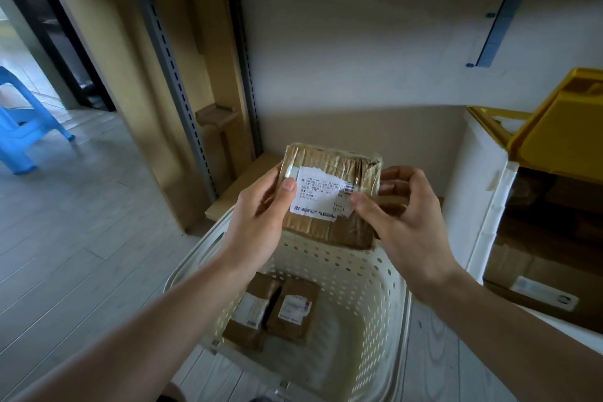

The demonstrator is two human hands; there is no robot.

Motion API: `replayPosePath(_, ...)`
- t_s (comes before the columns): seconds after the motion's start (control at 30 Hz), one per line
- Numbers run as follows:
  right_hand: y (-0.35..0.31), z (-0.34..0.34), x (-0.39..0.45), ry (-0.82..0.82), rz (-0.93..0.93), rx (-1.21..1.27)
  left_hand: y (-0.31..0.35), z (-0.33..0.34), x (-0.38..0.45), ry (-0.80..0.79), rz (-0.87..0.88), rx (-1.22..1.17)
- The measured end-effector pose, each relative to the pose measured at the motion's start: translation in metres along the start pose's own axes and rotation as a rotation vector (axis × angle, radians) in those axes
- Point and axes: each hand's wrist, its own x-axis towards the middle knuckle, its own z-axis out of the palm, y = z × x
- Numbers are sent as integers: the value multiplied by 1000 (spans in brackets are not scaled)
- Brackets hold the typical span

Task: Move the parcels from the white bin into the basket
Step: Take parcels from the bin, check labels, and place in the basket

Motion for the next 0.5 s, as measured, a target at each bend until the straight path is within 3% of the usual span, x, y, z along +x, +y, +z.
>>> replayPosePath(0.23,18,9,2,-37,124,-112,-15,-10,0,-15,-85,78)
replayPosePath(0.5,46,21,7,-135,260,-333,-37,-20,0,-58,-328,279)
